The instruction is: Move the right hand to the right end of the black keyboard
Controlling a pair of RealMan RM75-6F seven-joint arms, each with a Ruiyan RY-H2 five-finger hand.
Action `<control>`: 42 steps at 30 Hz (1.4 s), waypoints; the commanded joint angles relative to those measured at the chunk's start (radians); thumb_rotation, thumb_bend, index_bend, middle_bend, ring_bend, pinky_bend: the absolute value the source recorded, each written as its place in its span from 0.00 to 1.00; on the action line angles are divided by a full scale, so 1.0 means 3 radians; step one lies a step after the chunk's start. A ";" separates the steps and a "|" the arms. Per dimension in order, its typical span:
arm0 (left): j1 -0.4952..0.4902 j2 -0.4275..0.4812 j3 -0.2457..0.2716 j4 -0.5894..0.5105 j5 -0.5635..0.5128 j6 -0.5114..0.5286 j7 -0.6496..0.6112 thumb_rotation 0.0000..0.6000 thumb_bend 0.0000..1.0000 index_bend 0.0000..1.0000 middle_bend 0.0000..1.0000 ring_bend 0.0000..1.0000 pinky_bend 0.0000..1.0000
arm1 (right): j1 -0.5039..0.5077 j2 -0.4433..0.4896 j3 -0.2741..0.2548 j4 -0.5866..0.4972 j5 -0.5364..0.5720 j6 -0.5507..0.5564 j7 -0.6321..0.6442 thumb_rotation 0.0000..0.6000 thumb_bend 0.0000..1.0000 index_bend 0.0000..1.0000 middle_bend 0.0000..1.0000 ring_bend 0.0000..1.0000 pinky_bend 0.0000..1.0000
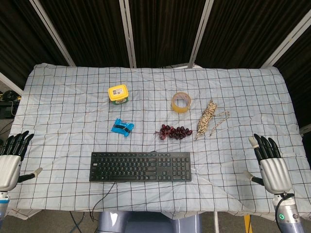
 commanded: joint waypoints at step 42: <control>0.0007 -0.0024 -0.0027 0.0009 -0.0038 0.0017 0.0006 1.00 0.03 0.00 0.00 0.00 0.00 | 0.0350 0.0165 -0.0182 -0.0084 -0.0597 -0.0338 0.0071 1.00 0.16 0.14 0.83 0.80 0.70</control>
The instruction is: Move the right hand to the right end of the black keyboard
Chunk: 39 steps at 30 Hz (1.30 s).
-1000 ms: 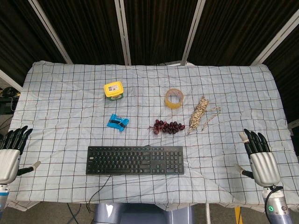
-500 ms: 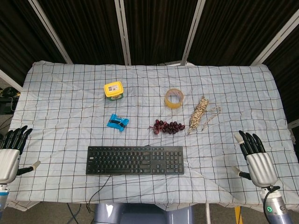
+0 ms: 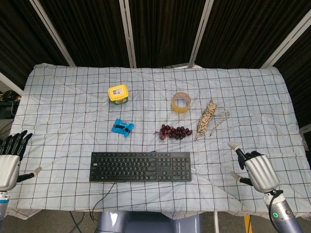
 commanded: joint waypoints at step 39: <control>-0.0002 0.0012 -0.0024 0.0017 -0.0001 0.0022 -0.0062 1.00 0.03 0.00 0.00 0.00 0.00 | 0.0431 -0.0578 -0.0201 -0.0354 0.0475 -0.1329 -0.1170 1.00 0.30 0.15 0.87 0.84 0.71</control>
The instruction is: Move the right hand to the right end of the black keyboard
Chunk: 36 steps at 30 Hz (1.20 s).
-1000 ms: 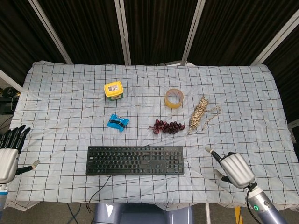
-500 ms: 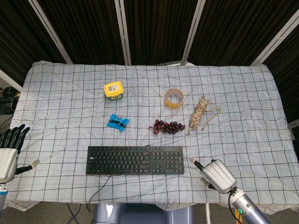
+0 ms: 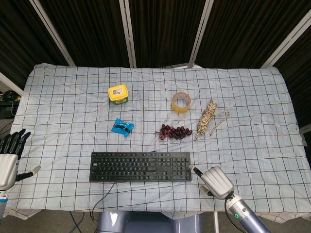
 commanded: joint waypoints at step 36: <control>-0.0008 0.0005 -0.0008 -0.0014 -0.0018 -0.0016 -0.0007 1.00 0.03 0.00 0.00 0.00 0.00 | 0.0176 -0.0382 0.0023 0.0035 0.0912 -0.0333 -0.0537 1.00 0.32 0.18 0.87 0.84 0.71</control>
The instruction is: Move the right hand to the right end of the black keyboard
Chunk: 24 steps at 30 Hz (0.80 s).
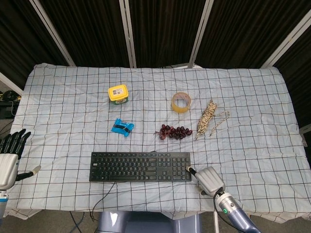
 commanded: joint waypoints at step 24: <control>0.0001 0.0013 0.0005 -0.0004 0.0004 -0.0002 -0.0015 1.00 0.03 0.00 0.00 0.00 0.00 | 0.0039 0.0316 0.0142 -0.0285 -0.0153 0.0463 -0.0093 1.00 0.32 0.18 0.60 0.57 0.53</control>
